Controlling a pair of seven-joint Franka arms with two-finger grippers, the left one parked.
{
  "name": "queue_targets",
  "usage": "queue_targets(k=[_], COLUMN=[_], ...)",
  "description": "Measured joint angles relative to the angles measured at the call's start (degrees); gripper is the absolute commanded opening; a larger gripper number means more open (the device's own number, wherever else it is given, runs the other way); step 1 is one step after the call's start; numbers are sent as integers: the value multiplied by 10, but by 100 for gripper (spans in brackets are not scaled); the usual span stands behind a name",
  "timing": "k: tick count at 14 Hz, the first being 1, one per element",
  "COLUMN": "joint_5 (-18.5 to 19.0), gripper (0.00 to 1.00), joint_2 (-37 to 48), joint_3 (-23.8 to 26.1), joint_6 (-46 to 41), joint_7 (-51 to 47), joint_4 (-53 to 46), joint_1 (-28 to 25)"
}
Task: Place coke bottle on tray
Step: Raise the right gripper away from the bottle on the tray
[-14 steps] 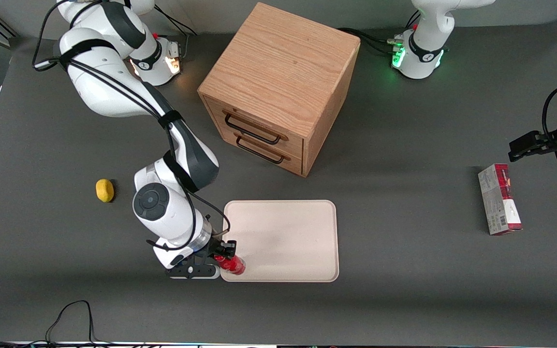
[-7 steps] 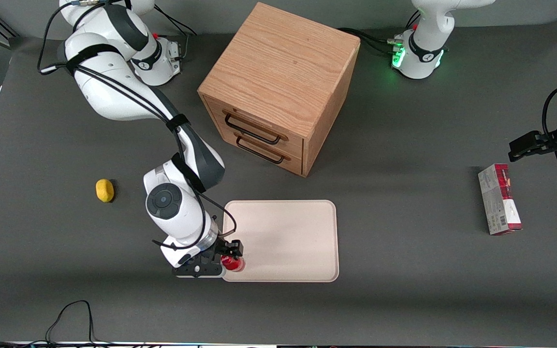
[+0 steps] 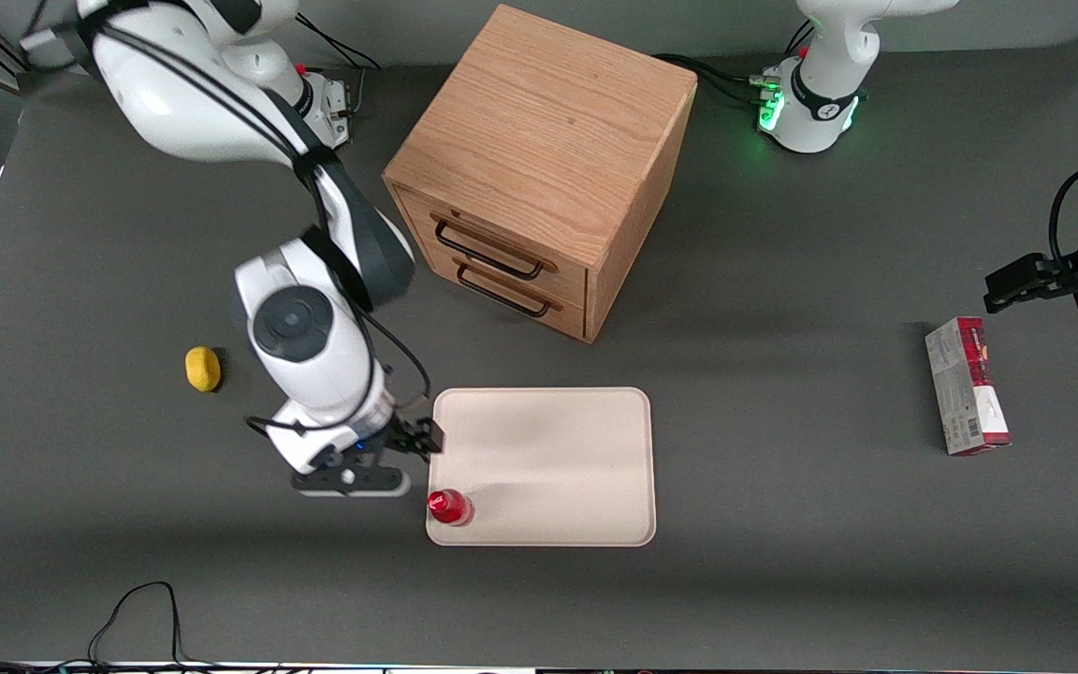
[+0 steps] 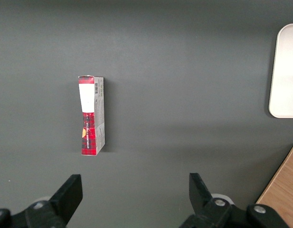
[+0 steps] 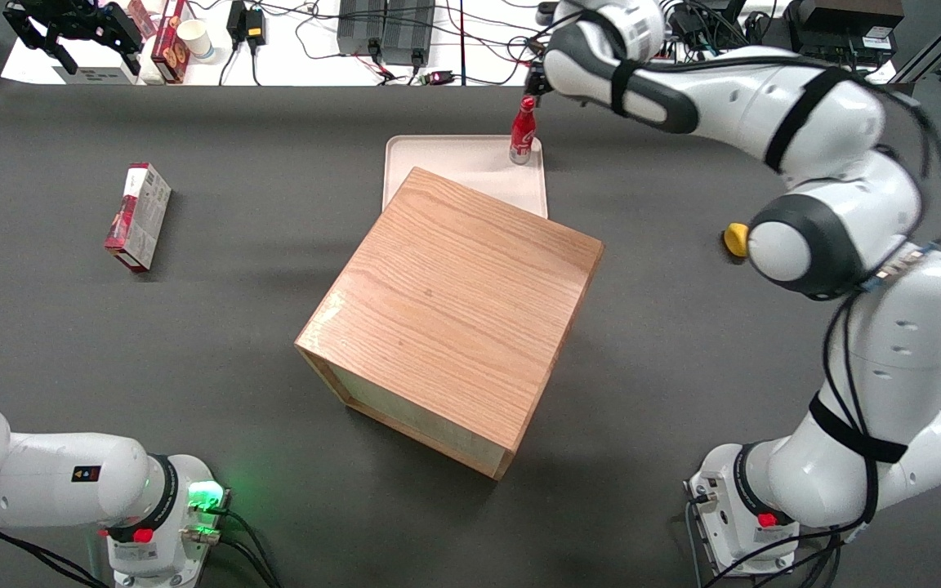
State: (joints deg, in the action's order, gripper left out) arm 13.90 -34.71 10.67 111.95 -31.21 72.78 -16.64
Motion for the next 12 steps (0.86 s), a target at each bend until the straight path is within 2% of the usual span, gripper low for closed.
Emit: queue_targets(k=[3, 4, 8, 12], joint_5=[-84, -98, -109, -125], gripper=[100, 100, 100, 100], joint_2=[134, 187, 369, 449], joint_3=[-84, -112, -173, -197], joint_6=[-69, -79, -159, -208], joint_7=[112, 153, 234, 253], joint_4=[103, 146, 274, 300], joint_1=[0, 4, 25, 32])
